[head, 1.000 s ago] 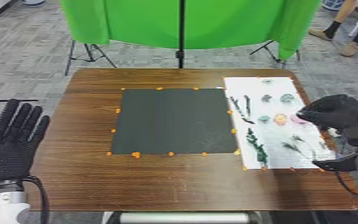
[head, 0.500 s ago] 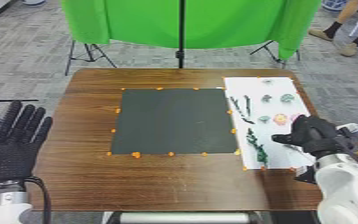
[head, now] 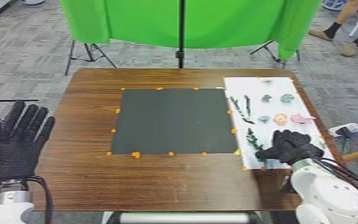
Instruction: Arrange flowers
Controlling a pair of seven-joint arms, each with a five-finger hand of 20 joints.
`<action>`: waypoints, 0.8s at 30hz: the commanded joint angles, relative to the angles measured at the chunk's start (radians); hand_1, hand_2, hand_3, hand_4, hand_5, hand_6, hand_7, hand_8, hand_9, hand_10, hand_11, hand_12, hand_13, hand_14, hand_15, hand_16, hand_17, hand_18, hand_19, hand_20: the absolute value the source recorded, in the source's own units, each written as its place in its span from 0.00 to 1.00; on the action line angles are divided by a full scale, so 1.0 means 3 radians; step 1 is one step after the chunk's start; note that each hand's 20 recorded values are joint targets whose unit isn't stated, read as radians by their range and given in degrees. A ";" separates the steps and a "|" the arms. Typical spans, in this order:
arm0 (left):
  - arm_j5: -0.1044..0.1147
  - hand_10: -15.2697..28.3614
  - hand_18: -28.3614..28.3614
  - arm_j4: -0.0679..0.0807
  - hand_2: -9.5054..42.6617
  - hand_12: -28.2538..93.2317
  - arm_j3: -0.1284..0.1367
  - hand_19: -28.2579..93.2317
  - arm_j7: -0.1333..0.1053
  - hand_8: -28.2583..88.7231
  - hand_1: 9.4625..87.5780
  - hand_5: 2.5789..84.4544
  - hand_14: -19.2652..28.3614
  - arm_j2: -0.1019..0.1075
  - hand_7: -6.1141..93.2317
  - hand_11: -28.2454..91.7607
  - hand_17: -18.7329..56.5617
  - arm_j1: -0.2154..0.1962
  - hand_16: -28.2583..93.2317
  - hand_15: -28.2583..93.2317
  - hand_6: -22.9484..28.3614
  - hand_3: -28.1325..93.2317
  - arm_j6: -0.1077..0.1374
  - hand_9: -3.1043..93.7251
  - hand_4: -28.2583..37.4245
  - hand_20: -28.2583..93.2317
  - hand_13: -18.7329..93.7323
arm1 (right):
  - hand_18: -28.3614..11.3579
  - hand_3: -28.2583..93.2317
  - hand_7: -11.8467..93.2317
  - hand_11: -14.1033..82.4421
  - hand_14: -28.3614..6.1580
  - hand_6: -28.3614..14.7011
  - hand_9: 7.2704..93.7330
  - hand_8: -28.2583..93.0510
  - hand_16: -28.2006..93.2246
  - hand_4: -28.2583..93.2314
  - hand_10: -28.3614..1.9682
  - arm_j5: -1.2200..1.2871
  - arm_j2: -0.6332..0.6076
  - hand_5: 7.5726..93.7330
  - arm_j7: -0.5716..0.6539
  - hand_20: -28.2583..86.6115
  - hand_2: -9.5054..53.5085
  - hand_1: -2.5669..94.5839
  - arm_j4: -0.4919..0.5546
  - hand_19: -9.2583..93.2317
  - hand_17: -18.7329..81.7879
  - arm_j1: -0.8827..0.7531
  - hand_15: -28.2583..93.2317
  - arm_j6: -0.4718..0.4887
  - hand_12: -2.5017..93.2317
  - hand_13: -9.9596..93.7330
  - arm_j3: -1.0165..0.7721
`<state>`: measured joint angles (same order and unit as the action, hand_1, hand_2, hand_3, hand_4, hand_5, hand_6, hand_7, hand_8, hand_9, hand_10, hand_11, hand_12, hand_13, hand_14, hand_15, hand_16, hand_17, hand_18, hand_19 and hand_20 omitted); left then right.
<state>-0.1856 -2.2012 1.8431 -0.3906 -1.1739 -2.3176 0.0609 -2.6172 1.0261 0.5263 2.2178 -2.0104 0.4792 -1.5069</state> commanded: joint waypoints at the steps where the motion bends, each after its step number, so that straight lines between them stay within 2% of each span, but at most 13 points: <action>1: -0.0003 0.70 0.75 0.0024 0.38 0.29 -0.0028 0.53 0.0012 0.16 0.24 0.52 0.71 -0.0014 0.14 0.36 0.16 -0.0051 0.18 0.43 0.62 0.87 0.0020 0.45 0.00 0.32 0.44 | 0.05 0.82 0.46 0.76 0.28 0.53 0.63 0.14 0.47 0.00 0.25 -0.0207 0.0107 0.73 -0.0157 0.45 0.00 0.27 -0.0108 0.84 0.44 0.0045 0.90 0.0124 0.40 0.64 0.0167; 7: -0.0001 0.70 0.75 0.0039 0.38 0.29 -0.0030 0.53 0.0009 0.16 0.24 0.52 0.72 -0.0004 0.14 0.36 0.16 -0.0034 0.18 0.43 0.62 0.87 -0.0005 0.45 0.00 0.32 0.44 | 0.05 0.87 0.46 0.76 0.30 0.56 0.68 0.14 0.48 0.02 0.28 0.0099 0.0138 0.79 0.0001 0.45 0.00 0.34 -0.0104 0.84 0.46 0.0094 0.90 0.0199 0.41 0.68 0.0236; 8: -0.0002 0.70 0.75 0.0036 0.38 0.29 -0.0029 0.52 0.0008 0.16 0.24 0.52 0.72 -0.0001 0.14 0.36 0.16 -0.0036 0.18 0.44 0.62 0.87 0.0002 0.45 0.00 0.32 0.44 | 0.05 0.87 0.46 0.75 0.30 0.56 0.69 0.16 0.48 0.03 0.29 0.0080 0.0148 0.79 -0.0028 0.45 0.00 0.36 -0.0106 0.84 0.46 0.0099 0.90 0.0238 0.41 0.69 0.0233; 10: 0.0002 0.70 0.75 0.0039 0.38 0.29 -0.0029 0.52 0.0009 0.16 0.24 0.52 0.72 0.0001 0.14 0.36 0.16 -0.0029 0.18 0.44 0.62 0.87 0.0011 0.45 0.00 0.32 0.44 | 0.06 0.87 0.43 0.74 0.32 0.55 0.71 0.31 0.48 0.04 0.30 0.0158 0.0150 0.80 0.0031 0.45 0.00 0.41 -0.0105 0.84 0.47 0.0101 0.89 0.0210 0.40 0.70 0.0248; 11: 0.0005 0.70 0.75 0.0040 0.38 0.29 -0.0030 0.52 0.0005 0.16 0.24 0.52 0.72 0.0001 0.14 0.36 0.16 -0.0030 0.18 0.44 0.62 0.87 0.0010 0.45 0.00 0.32 0.44 | 0.06 0.87 0.43 0.74 0.32 0.55 0.71 0.33 0.48 0.04 0.31 0.0169 0.0147 0.81 0.0034 0.45 0.00 0.43 -0.0102 0.84 0.47 0.0099 0.89 0.0212 0.40 0.70 0.0251; 13: 0.0006 0.70 0.75 0.0038 0.38 0.29 -0.0029 0.52 0.0001 0.16 0.24 0.52 0.73 0.0005 0.14 0.36 0.16 -0.0034 0.18 0.44 0.62 0.87 0.0015 0.45 0.00 0.32 0.44 | 0.06 0.86 0.42 0.73 0.33 0.55 0.72 0.34 0.48 0.05 0.32 0.0129 0.0150 0.82 0.0034 0.45 0.00 0.47 -0.0106 0.84 0.47 0.0082 0.88 0.0188 0.41 0.71 0.0262; 19: 0.0006 0.69 0.75 0.0031 0.38 0.29 -0.0024 0.52 -0.0008 0.16 0.24 0.52 0.73 0.0000 0.14 0.36 0.16 -0.0052 0.18 0.44 0.62 0.87 0.0005 0.45 0.00 0.32 0.44 | 0.06 0.89 0.42 0.62 0.37 0.58 0.78 0.34 0.48 0.07 0.40 0.0308 0.0146 0.85 0.0182 0.44 0.00 0.52 -0.0085 0.86 0.50 0.0088 0.87 0.0044 0.54 0.74 0.0298; 21: 0.0003 0.69 0.75 0.0034 0.38 0.29 -0.0025 0.52 -0.0004 0.16 0.24 0.52 0.73 0.0002 0.14 0.36 0.16 -0.0048 0.18 0.44 0.62 0.87 0.0007 0.45 0.00 0.32 0.44 | 0.06 0.89 0.42 0.61 0.36 0.59 0.80 0.35 0.48 0.07 0.40 0.0371 0.0134 0.85 0.0246 0.44 0.00 0.53 -0.0046 0.86 0.50 0.0087 0.87 -0.0082 0.55 0.75 0.0310; 24: 0.0004 0.70 0.75 0.0029 0.37 0.29 -0.0020 0.52 -0.0011 0.16 0.24 0.52 0.73 0.0008 0.14 0.36 0.16 -0.0059 0.18 0.44 0.62 0.87 0.0017 0.45 0.00 0.32 0.44 | 0.05 0.90 0.42 0.61 0.36 0.59 0.80 0.35 0.48 0.07 0.41 0.0690 0.0131 0.86 0.0547 0.44 0.00 0.53 0.0041 0.86 0.51 0.0158 0.87 -0.0344 0.56 0.76 0.0398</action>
<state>-0.1843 -2.1993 1.8403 -0.3926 -1.1722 -2.3179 0.0607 -2.5336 1.0657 0.5730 2.2044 -1.9626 0.4914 -1.4250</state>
